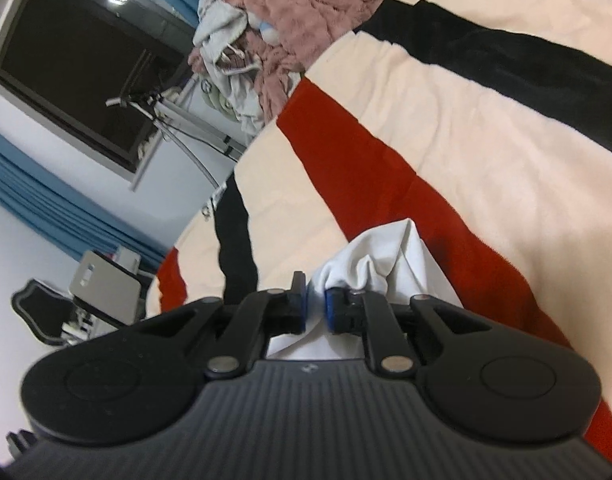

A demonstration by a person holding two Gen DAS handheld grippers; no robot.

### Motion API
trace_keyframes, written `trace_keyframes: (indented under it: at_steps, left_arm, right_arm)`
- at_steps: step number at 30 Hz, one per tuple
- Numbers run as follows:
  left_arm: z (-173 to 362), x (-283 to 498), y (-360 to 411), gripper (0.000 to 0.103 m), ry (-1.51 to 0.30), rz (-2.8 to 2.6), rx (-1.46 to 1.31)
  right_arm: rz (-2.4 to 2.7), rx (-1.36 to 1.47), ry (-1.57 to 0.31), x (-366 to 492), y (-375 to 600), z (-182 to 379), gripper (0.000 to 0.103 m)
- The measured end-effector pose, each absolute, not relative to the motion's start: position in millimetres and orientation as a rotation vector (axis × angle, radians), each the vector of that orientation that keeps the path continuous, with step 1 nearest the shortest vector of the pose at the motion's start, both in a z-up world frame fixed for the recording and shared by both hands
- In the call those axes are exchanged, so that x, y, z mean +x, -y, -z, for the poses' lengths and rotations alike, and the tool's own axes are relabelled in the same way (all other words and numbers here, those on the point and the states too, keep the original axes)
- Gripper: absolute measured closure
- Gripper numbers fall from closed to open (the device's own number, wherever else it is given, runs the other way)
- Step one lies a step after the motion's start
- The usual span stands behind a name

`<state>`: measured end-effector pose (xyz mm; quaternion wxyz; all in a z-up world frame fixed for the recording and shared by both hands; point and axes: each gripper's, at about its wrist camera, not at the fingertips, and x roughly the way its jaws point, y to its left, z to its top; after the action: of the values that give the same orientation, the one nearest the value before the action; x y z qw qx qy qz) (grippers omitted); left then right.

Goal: Fold clothes

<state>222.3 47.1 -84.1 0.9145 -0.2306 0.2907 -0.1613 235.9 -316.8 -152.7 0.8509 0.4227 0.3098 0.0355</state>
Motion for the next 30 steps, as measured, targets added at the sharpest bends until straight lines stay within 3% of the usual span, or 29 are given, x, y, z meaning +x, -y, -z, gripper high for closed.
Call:
trace_keyframes:
  at_steps: [2,3,5,7,11,12,14,17,24,30]
  left_arm:
    - [84,224,-46,0.079,-0.621,0.347,-0.462]
    - [82,222,-46,0.071,-0.625,0.356,-0.453]
    - [75,215,-45,0.031,-0.619,0.369,-0.426]
    - [66,201,-41,0.021,-0.584,0.374,-0.377]
    - [57,180,-29,0.02,-0.583,0.39,-0.274]
    - [58,177,-26,0.02,-0.59,0.389,-0.255]
    - [63,177,-18,0.02,-0.615,0.367,-0.201]
    - [76,185,-5,0.02,-0.652,0.345,-0.133]
    - [104,206,10,0.02,-0.705,0.313,-0.05]
    - [93,186,8,0.02,-0.679,0.313,-0.019]
  right_arm:
    - [-0.126,0.895,-0.662,234,313,151,0.045]
    - [-0.159,0.894,-0.662,231,311,149,0.037]
    - [-0.221,0.87,-0.655,221,303,139,0.025]
    - [-0.252,0.809,-0.655,206,294,129,0.025]
    - [-0.228,0.659,-0.613,174,280,117,0.029]
    - [-0.222,0.606,-0.613,172,276,116,0.034]
    - [-0.192,0.52,-0.626,177,270,118,0.054]
    - [-0.134,0.426,-0.663,196,265,129,0.066]
    - [-0.057,0.278,-0.735,249,251,165,0.07]
    - [-0.065,0.257,-0.706,227,247,151,0.067]
